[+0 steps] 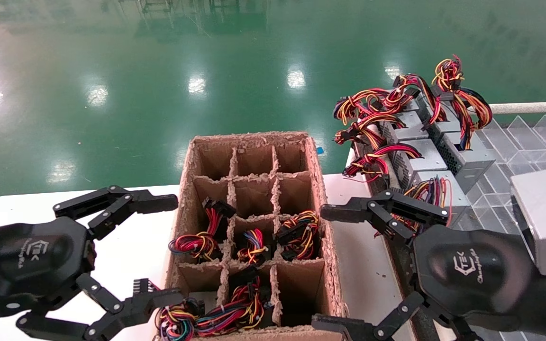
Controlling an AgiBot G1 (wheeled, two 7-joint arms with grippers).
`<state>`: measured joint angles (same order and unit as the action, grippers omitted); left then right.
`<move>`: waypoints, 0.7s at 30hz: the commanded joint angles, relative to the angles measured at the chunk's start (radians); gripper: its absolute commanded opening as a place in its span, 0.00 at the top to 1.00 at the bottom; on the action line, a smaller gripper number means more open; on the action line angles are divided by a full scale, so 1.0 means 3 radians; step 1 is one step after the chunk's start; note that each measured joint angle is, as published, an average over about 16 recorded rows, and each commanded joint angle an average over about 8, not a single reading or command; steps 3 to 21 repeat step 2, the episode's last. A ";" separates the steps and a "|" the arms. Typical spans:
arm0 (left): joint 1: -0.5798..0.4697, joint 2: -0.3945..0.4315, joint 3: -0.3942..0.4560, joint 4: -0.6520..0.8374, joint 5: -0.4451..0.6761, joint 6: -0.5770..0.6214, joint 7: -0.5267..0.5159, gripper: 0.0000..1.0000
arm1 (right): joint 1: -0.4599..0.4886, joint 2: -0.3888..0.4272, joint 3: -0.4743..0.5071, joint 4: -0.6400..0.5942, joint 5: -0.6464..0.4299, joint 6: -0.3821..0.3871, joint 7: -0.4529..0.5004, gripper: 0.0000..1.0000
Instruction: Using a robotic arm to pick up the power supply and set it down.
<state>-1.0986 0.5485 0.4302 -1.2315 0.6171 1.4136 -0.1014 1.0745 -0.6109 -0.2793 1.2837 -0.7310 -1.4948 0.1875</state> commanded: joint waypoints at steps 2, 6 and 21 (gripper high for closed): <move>0.0000 0.0000 0.0000 0.0000 0.0000 0.0000 0.0000 0.00 | 0.0000 0.0000 0.0000 0.0000 0.0000 0.0000 0.0000 0.00; 0.0000 0.0000 0.0000 0.0000 0.0000 0.0000 0.0000 0.00 | 0.0000 0.0000 0.0000 0.0000 0.0000 0.0000 0.0000 0.00; 0.0000 0.0000 0.0000 0.0000 0.0000 0.0000 0.0000 0.00 | 0.0000 0.0000 0.0000 0.0000 0.0000 0.0000 0.0000 0.00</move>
